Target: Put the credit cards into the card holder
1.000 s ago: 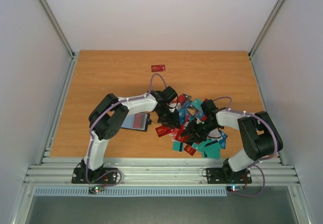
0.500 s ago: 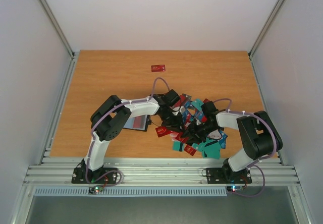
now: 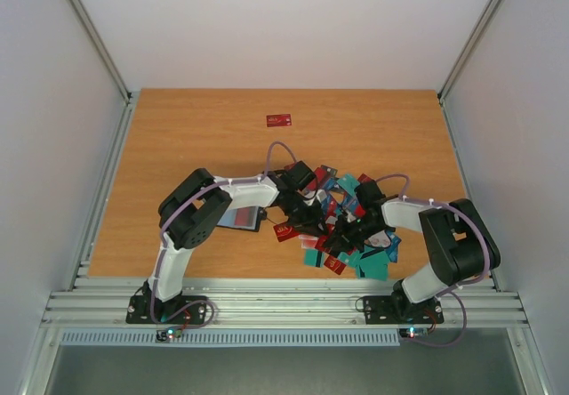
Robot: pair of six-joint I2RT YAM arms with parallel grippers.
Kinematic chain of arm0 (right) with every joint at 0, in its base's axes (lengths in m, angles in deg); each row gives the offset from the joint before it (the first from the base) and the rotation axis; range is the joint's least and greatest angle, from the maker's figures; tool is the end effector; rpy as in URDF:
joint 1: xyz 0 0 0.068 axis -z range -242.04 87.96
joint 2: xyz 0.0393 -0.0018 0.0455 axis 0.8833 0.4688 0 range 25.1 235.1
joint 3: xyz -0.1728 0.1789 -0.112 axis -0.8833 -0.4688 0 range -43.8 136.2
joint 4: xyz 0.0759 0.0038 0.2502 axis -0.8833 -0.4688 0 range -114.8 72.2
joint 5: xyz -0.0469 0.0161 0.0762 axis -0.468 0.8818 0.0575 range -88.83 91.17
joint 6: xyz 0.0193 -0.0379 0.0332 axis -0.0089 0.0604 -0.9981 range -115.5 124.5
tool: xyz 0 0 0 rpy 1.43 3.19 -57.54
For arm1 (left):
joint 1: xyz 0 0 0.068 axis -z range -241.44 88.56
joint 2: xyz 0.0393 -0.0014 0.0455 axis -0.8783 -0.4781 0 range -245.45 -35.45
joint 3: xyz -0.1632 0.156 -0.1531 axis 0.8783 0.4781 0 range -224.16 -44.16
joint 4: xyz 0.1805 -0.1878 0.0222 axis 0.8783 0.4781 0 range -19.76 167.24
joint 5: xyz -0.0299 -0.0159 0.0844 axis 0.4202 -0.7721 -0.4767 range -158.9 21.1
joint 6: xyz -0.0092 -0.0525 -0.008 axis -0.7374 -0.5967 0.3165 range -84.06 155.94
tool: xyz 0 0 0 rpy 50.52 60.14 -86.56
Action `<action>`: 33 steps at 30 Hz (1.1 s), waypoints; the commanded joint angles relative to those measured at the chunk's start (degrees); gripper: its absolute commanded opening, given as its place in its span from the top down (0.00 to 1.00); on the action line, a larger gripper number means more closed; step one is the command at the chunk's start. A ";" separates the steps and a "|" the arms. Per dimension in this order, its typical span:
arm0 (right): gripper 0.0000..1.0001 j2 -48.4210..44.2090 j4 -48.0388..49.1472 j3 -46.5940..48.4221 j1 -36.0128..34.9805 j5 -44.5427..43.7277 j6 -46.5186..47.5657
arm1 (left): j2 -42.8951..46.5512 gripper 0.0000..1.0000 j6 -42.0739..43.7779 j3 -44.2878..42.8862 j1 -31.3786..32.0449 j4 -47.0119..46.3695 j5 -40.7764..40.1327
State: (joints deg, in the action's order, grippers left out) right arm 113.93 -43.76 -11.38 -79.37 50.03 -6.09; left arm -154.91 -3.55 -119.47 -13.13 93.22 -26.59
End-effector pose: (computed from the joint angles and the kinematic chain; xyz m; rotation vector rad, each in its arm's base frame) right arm 0.1954 0.0891 0.1100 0.2477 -2.7726 -1.2712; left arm 0.2525 -0.3194 0.1233 -0.4158 -2.6593 1.1246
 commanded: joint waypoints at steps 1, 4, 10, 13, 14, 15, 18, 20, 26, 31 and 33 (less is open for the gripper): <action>0.95 -1.30 -3.29 0.38 0.18 -3.48 -0.74 | -1.42 0.70 -1.41 2.78 0.98 1.33 -3.28; 0.96 -2.55 -6.39 0.68 0.18 -4.34 0.12 | -1.23 0.70 -1.64 2.87 0.92 0.86 -3.43; 0.99 -5.57 -12.38 2.51 0.18 -6.22 1.88 | -0.60 0.70 -2.09 2.85 0.95 0.07 -3.76; 0.99 -6.72 -14.64 3.66 0.18 -6.23 2.43 | 0.18 0.70 -2.07 2.93 0.73 -0.15 -4.06; 0.99 -7.07 -15.53 4.15 0.18 -6.23 2.76 | 0.62 0.70 -2.02 2.89 0.61 -0.23 -4.19; 0.99 -7.55 -16.67 4.76 0.18 -6.30 3.12 | 1.09 0.69 -2.00 2.95 0.49 -0.29 -4.32; 0.99 -9.35 -20.85 7.20 0.18 -6.83 4.49 | 3.51 0.68 -1.88 3.17 -0.15 -0.55 -4.66; 0.99 -10.79 -23.64 9.09 0.18 -7.10 5.52 | 5.92 0.67 -1.61 3.19 -0.74 0.00 -4.97; 0.99 -14.78 -28.17 15.22 0.18 -5.11 7.54 | 15.63 0.62 0.12 4.34 -3.40 2.27 -6.73; 0.99 -17.51 -27.74 20.95 0.18 -1.66 7.54 | 26.62 0.57 0.76 8.22 -7.45 1.74 -6.10; 0.99 -18.36 -26.21 23.48 0.18 0.83 7.37 | 31.12 0.55 1.67 9.32 -9.20 2.38 -5.54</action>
State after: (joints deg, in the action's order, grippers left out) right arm 97.80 -70.34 7.51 -79.34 45.82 0.47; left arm -131.02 -4.01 -112.54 -19.77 95.08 -32.32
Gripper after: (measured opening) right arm 0.016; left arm 0.438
